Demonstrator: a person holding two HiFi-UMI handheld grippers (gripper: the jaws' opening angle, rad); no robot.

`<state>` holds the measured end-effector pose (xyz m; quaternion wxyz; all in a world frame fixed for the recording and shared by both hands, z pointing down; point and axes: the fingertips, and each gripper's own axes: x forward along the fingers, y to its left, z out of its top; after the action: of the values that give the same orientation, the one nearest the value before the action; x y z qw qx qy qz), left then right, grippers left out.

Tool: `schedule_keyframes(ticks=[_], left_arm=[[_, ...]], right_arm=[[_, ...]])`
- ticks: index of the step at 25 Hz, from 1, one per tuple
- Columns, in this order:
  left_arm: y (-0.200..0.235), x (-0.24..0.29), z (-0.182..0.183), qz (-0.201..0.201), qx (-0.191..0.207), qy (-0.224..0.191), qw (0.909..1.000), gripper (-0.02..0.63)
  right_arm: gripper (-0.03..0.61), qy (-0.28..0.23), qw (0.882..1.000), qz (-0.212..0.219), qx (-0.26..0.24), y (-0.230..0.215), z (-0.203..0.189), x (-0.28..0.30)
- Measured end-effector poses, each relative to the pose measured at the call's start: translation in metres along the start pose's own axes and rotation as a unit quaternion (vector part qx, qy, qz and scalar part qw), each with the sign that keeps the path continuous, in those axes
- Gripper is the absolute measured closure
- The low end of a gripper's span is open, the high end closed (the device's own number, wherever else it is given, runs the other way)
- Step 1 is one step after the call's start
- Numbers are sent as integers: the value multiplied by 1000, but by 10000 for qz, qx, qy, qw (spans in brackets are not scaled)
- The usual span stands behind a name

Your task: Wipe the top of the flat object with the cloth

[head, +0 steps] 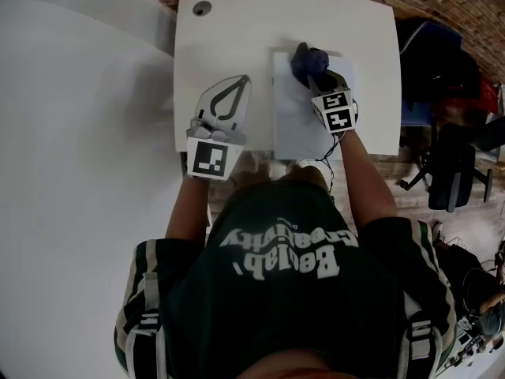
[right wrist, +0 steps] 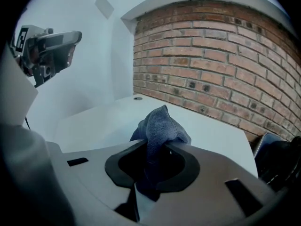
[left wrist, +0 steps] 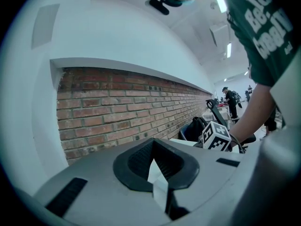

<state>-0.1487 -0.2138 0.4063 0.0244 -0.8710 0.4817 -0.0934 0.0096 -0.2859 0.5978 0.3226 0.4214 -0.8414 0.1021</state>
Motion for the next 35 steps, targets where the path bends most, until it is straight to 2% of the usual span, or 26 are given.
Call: schedule_keyframes(ticks=[8,12,17,25,30,35], left_arm=[[-29,23,12,-160,78,-48,9998,620],[-46,28,18,-262,35,-111,9996,620],[-55,28,18,-253,14,-97,9996,620],[-51,19,13,-275,-32,-108,9996,620],[-51,13,10,-360,4,-129,9993,620],[-50,8,2,-453,-83,-96,9989,620]], right_arm=[[529,231,9983,-525,69,-67,-40,-29],[529,269,9975,-630,149,-82,-51,-39],[528,256,9982,-540,-75,-76,-50,-41],[528,423,9985,-315,-162,-53,-63,-62],[529,631,9979,-74,-109,-27,-87,-89],[529,836,9964,-77,-102,-5,-109,-120]])
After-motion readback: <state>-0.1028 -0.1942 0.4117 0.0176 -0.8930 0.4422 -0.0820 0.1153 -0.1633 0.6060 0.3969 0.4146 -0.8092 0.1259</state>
